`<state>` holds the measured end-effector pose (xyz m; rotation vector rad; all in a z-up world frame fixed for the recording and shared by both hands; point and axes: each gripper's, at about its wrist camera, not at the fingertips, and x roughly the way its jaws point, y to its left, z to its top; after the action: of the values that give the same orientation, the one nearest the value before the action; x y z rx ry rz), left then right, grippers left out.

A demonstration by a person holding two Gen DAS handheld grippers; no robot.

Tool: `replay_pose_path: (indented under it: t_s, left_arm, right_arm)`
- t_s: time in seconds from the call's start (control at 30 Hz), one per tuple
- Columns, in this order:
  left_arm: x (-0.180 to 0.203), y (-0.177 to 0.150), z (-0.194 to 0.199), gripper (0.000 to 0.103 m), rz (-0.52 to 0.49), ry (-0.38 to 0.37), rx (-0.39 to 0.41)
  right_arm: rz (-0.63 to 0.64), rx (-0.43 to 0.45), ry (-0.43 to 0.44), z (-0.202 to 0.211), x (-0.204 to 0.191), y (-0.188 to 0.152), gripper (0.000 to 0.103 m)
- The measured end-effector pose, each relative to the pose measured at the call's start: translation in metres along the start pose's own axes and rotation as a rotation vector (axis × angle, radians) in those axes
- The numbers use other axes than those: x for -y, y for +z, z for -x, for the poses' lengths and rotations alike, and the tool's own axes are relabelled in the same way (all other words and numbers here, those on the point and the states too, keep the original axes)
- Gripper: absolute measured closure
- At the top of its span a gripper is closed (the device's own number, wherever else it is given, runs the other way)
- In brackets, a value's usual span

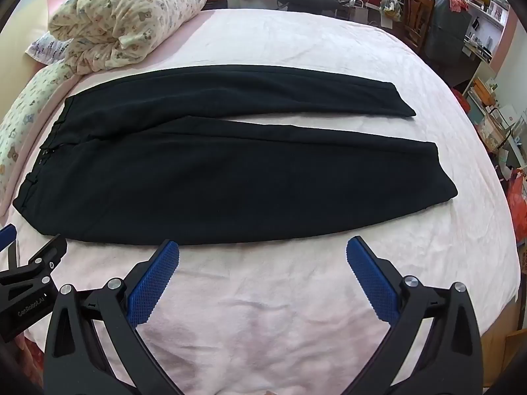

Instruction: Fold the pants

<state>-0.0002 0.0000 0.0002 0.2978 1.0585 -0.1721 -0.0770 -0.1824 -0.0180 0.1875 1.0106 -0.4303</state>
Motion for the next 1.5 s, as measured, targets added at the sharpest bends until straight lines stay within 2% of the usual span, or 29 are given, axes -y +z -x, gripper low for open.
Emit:
replay_pose_path:
  t_s: [1.5]
  left_arm:
    - [-0.0043, -0.0035, -0.0023, 0.002, 0.006, -0.006, -0.010]
  right_arm:
    - [-0.003, -0.008, 0.001, 0.0005, 0.0010, -0.0011, 0.001]
